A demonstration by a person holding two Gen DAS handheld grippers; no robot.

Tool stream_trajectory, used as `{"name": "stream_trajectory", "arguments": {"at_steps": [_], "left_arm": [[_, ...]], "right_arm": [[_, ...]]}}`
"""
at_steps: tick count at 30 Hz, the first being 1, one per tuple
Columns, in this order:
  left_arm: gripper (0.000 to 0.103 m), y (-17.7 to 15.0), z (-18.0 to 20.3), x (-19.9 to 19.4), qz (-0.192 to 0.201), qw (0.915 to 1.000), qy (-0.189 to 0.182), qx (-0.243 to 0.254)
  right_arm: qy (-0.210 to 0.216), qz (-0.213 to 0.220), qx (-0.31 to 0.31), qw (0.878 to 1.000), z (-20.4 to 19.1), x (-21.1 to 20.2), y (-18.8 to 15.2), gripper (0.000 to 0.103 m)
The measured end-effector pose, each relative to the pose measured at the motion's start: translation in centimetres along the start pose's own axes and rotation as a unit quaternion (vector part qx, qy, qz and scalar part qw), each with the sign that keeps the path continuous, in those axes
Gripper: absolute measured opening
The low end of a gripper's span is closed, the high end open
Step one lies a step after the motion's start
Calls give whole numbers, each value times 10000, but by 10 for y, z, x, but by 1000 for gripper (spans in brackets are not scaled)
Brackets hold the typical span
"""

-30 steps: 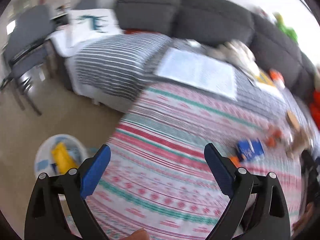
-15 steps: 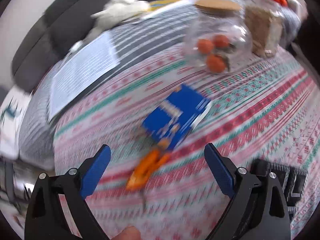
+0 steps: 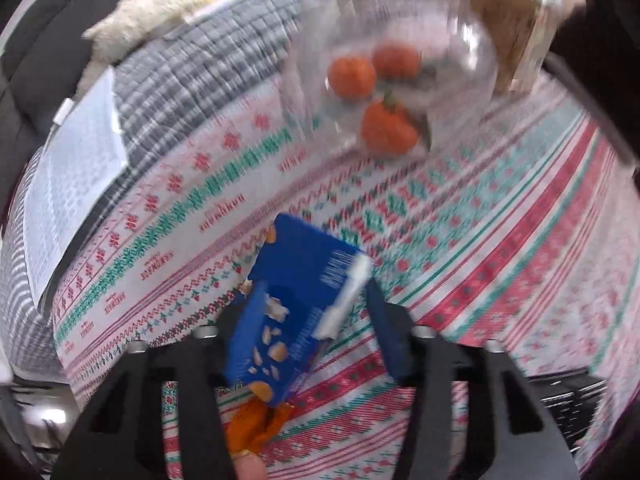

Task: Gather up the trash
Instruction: 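Grasp the blue biscuit box with the left tool and lift it, then grasp the orange peel with the right tool while the left tool holds the blue box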

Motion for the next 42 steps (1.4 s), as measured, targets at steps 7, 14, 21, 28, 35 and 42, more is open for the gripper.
{"name": "stream_trajectory", "arguments": {"at_steps": [7,14,21,28,35,42], "left_arm": [[0,-8,-30,-54,551,9940,-100,-944],[94,-17,-38,-44,327,9951,288,-887],[94,0,-33,0,2,9947,188,-1009],[69,-4,-29,29,-265,9938,-103,-1072],[65,-26,-52,-49,507,9859,-163,-1587],[65,-109,-97,-143,1058,9539,-168,-2803]], "right_arm": [[63,-120,-41,9999,-7,5,-4,96],[101,-34,69,9999,-5,0,-3,96],[108,-98,255,9996,7,5,1,96],[50,-153,175,9997,4,12,2,96],[179,-313,-97,9993,-11,16,-5,96],[636,-648,-1673,9817,-84,28,-35,96]]}}
Point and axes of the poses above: each gripper's, at about its wrist camera, not at the fingertips, and x roughly the way its jaws point, z to its right, y to its top, the point moved 6 cm from there along x, roughly the way its jaws point, and after that the axes turned 6 degrees about -x, right-handed, at the moved point
